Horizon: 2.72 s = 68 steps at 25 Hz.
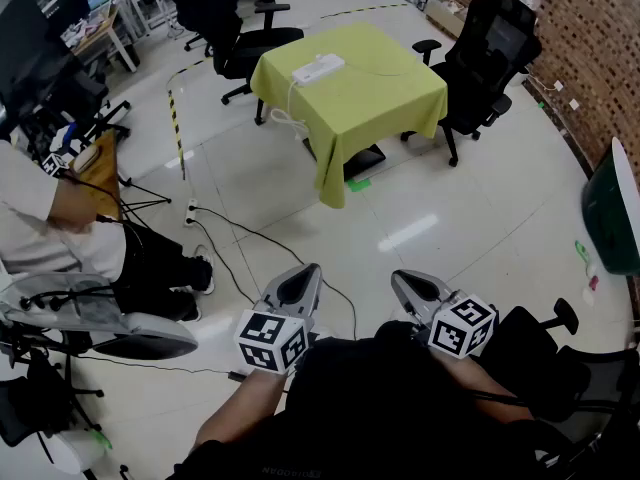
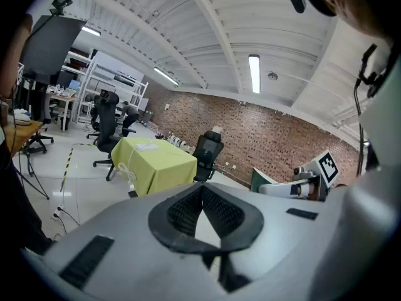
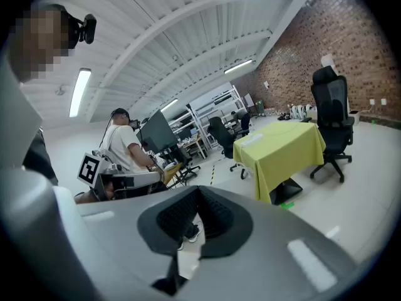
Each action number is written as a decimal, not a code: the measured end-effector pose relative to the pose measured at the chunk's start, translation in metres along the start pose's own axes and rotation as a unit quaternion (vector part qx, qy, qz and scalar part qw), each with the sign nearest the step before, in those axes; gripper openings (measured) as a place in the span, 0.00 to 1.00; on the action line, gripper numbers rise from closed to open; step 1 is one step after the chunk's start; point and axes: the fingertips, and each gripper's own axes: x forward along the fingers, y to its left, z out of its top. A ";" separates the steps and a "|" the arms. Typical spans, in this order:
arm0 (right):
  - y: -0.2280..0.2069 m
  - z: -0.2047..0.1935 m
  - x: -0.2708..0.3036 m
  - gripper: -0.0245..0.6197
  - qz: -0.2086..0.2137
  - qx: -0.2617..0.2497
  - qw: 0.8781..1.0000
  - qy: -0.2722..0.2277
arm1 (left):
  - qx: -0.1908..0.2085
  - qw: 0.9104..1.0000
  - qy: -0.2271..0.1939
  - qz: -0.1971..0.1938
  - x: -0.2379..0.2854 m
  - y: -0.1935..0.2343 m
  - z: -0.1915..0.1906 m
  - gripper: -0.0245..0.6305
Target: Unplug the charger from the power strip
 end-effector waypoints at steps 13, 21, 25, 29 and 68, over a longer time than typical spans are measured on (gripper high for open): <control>-0.040 0.015 0.002 0.04 -0.021 0.007 1.000 -0.007 | -0.007 1.000 0.022 -0.020 0.044 -0.002 -0.008 0.05; -0.069 0.067 0.074 0.04 0.064 0.004 0.998 -0.014 | 0.000 0.999 0.019 0.036 0.079 0.029 0.030 0.05; -0.095 0.108 0.096 0.04 0.091 -0.003 0.996 -0.018 | 0.001 0.998 0.009 0.066 0.114 0.044 0.063 0.05; -0.129 0.135 0.104 0.04 0.102 0.000 0.995 -0.022 | 0.016 0.998 0.003 0.063 0.157 0.033 0.086 0.05; -0.253 0.252 0.253 0.04 0.068 0.009 0.998 -0.016 | 0.048 0.998 0.034 0.015 0.344 0.150 0.185 0.05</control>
